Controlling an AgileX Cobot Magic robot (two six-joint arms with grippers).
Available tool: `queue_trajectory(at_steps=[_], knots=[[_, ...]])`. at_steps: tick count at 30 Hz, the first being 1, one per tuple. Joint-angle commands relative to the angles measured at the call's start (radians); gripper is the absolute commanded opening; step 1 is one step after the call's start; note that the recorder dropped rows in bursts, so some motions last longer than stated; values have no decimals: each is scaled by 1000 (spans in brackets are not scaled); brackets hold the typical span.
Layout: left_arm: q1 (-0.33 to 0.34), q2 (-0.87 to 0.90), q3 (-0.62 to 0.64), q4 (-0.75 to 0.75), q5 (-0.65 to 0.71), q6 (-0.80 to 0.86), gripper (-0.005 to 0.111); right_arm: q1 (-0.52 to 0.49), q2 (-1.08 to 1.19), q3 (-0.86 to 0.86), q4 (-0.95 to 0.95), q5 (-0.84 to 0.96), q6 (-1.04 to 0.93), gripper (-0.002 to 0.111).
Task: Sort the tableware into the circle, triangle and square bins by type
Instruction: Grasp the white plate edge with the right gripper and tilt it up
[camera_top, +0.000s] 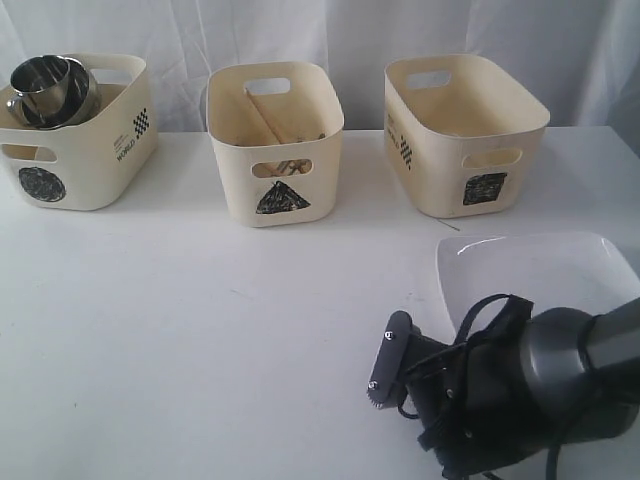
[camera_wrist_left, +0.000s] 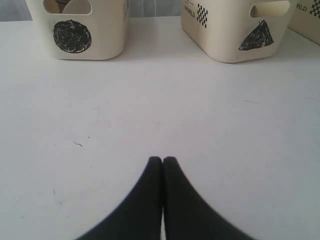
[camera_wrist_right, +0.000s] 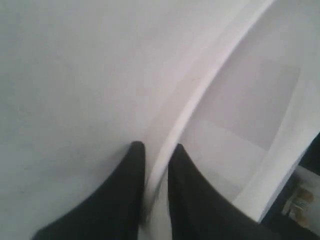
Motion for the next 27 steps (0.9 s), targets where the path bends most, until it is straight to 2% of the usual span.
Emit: queue_trajectory(at_steps=[1,9,15,18,21,27], knots=[[-4,-4,5,-5,-3,-1,0,38,-92,22,218,-185,-19,0],[-4,-4,5,-5,-3,-1,0,172,-424,22,224,-123,-19,0],[-4,-4,5,-5,-3,-1,0,179,-729,22,225,-49,-25,0],[-4,-4,5,-5,-3,-1,0,179,-862,18,284,-53,-138,0],[-4,-4,5,-5,-3,-1,0,179,-932,11,311,-68,-209,0],[-4,-4,5,-5,-3,-1,0,247,-949,-78,267,-66,-351,0]])
